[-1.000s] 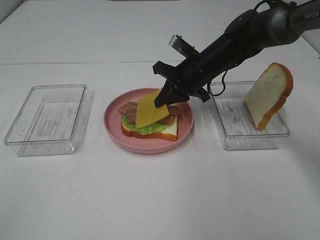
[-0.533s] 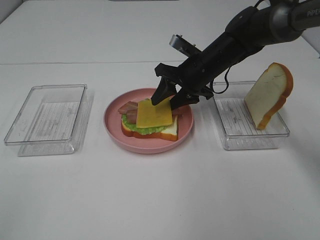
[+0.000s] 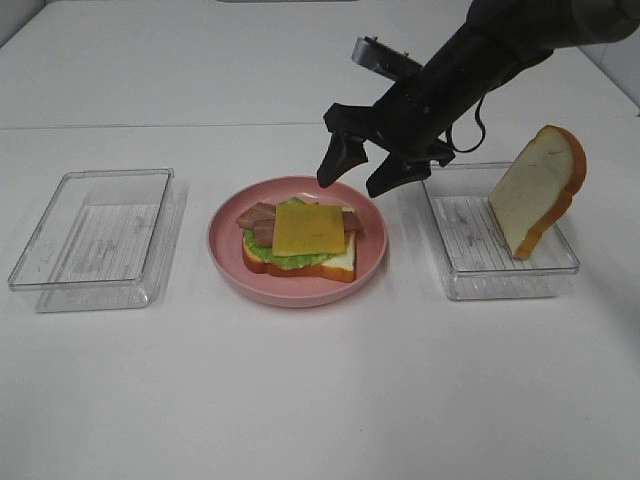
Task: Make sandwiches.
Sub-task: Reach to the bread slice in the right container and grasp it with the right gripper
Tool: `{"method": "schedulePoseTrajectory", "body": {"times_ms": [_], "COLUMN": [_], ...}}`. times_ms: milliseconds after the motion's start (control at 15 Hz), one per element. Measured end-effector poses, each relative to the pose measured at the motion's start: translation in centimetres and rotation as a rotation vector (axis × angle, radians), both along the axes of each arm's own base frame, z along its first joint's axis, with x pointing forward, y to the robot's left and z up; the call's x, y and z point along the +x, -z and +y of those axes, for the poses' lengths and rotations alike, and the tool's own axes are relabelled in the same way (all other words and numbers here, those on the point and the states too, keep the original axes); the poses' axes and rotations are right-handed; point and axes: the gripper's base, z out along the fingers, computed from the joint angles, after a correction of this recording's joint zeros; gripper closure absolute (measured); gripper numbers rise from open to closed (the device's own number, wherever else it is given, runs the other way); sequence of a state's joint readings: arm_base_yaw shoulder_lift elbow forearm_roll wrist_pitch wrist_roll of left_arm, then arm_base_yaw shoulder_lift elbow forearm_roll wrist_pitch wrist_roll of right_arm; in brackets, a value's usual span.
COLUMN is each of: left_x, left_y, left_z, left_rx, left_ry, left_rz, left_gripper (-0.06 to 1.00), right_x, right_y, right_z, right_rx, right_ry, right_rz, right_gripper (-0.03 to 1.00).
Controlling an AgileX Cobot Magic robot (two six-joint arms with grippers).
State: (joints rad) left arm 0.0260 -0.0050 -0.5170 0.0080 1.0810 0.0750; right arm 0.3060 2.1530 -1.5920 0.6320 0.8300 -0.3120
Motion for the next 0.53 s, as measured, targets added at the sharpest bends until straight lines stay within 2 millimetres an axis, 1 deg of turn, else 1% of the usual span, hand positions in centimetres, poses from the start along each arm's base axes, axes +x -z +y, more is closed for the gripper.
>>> {"method": "schedulePoseTrajectory", "body": {"times_ms": [67, 133, 333, 533], "left_x": [0.0, 0.0, 0.0, 0.0], "left_y": [0.0, 0.0, 0.0, 0.0], "left_z": [0.0, 0.0, 0.0, 0.0], "left_rx": [0.000, 0.000, 0.000, 0.000], "left_ry": [0.000, 0.000, 0.000, 0.000], "left_rz": [0.000, 0.000, 0.000, 0.000], "left_gripper": [0.07, 0.07, 0.07, 0.07], "right_x": [-0.6, -1.0, -1.9, -1.6], "right_y": [-2.9, -4.5, -7.9, -10.8], "right_z": [-0.4, -0.7, -2.2, -4.6], "right_rx": [-0.011, -0.033, -0.154, -0.283], "right_ry": [-0.006, 0.006, 0.049, 0.081], "right_rz": [-0.041, -0.059, -0.090, -0.067], "right_gripper": [0.14, 0.12, 0.10, 0.11]}}
